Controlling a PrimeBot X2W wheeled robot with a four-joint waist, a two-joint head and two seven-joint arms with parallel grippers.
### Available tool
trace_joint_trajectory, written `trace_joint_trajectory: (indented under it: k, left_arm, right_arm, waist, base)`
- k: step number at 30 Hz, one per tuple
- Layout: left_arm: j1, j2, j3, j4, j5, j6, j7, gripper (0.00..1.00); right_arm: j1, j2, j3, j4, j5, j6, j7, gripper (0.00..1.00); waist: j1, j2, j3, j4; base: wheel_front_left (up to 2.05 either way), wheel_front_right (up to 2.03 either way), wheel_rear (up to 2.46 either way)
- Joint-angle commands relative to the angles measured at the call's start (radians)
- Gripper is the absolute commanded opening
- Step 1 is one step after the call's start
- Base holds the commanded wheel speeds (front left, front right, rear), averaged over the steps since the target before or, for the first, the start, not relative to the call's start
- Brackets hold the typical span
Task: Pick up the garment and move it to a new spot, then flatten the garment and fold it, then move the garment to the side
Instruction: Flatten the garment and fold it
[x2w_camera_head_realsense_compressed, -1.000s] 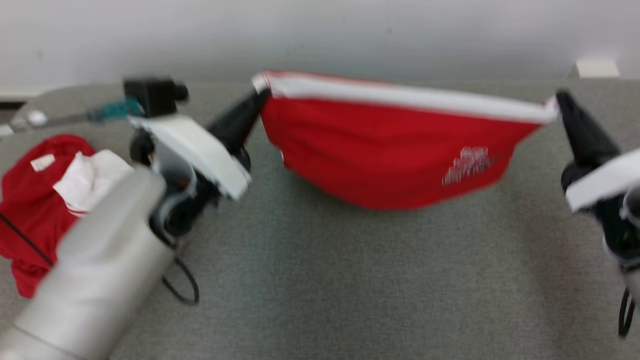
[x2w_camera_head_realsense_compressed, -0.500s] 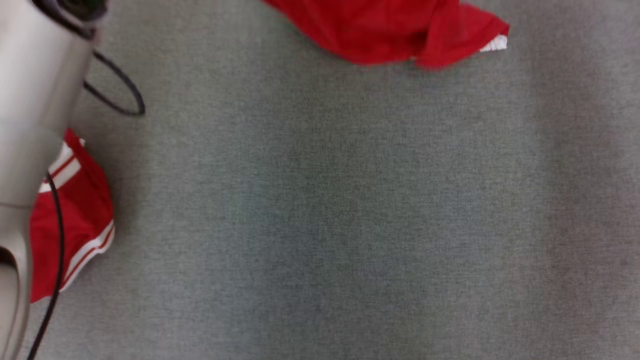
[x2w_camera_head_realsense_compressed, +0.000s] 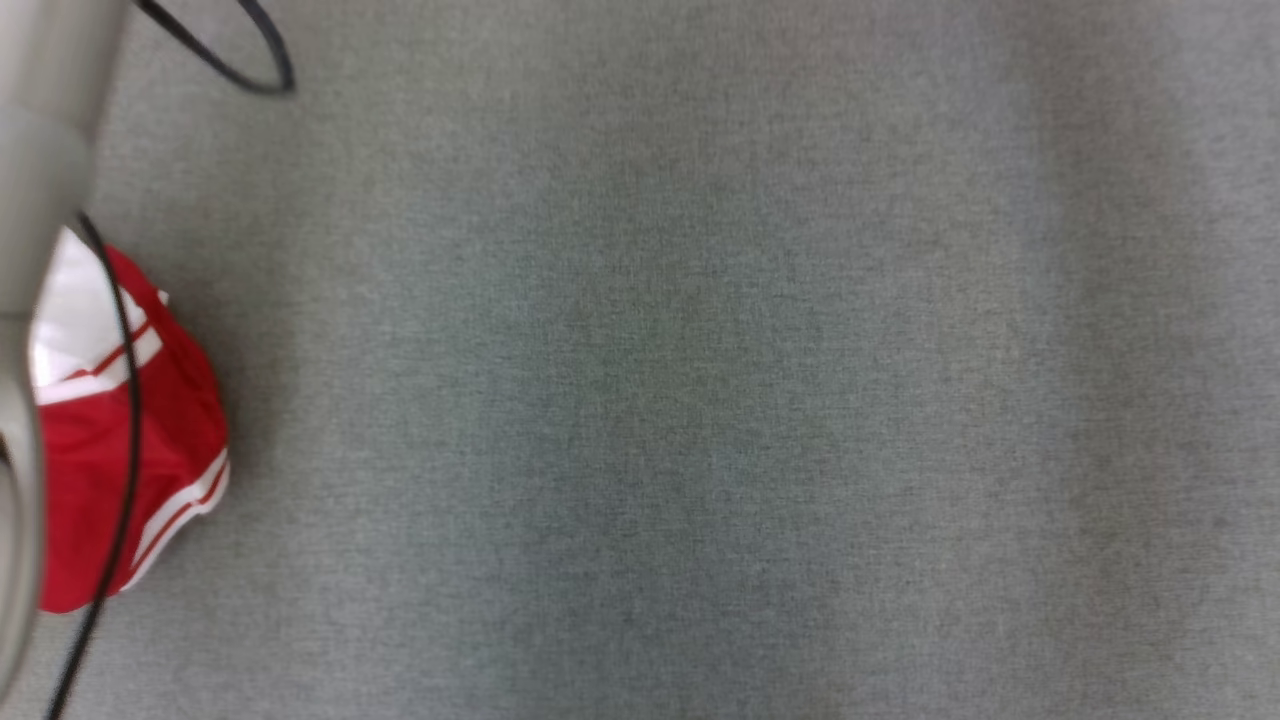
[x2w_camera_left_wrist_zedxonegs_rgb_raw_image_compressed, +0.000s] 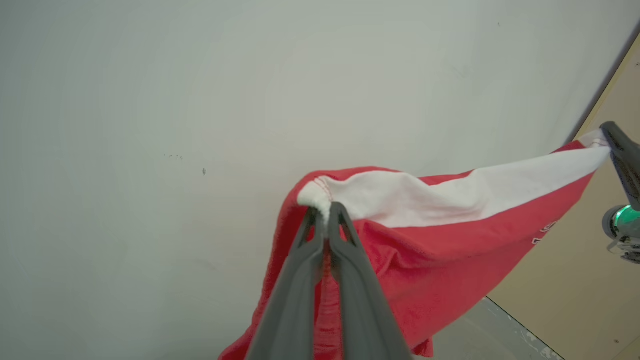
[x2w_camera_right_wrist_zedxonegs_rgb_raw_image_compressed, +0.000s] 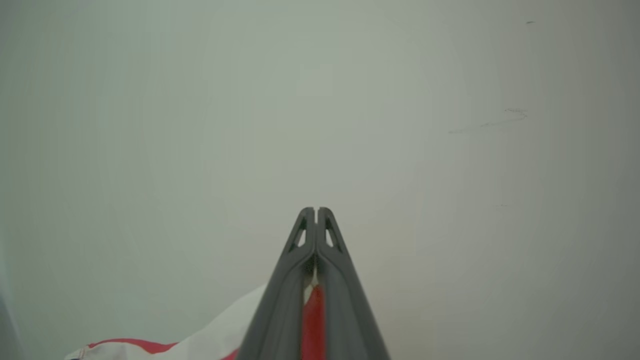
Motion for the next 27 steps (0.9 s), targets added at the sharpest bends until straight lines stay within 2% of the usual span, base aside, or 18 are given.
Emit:
trace_joint_trajectory:
  k: [1, 6, 15, 22, 27]
  left_arm:
    - [0.052, 0.003, -0.019, -0.003, -0.023, -0.003, 0.005, 0.00]
    - [0.183, 0.036, -0.103, -0.046, -0.081, -0.003, 0.035, 0.00]
    - [0.503, 0.151, -0.274, -0.216, -0.176, -0.003, 0.081, 0.00]
    - [0.716, 0.202, -0.390, -0.376, -0.218, -0.003, 0.078, 0.00]
    - [0.839, 0.238, -0.437, -0.463, -0.221, -0.003, 0.045, 0.00]
  right_arm:
    - [0.049, -0.010, 0.023, 0.008, 0.012, -0.002, 0.006, 0.00]
    - [0.204, -0.044, 0.107, -0.012, 0.054, -0.002, 0.024, 0.00]
    - [0.604, -0.134, 0.206, -0.095, 0.151, -0.002, 0.024, 0.00]
    - [0.940, -0.223, 0.228, -0.228, 0.253, -0.002, 0.038, 0.00]
    - [1.164, -0.280, 0.206, -0.330, 0.283, -0.002, 0.024, 0.00]
  waist:
    - [-0.0002, 0.0000, -0.026, 0.001]
    - [-0.0002, 0.0000, -0.089, 0.000]
    - [-0.0002, 0.0000, -0.260, -0.003]
    - [-0.0002, 0.0000, -0.409, 0.010]
    - [-0.0002, 0.0000, -0.459, 0.017]
  base:
    - [0.00, 0.00, 0.00]
    - [0.00, 0.00, 0.00]
    - [0.00, 0.00, 0.00]
    - [0.00, 0.00, 0.00]
    - [0.00, 0.00, 0.00]
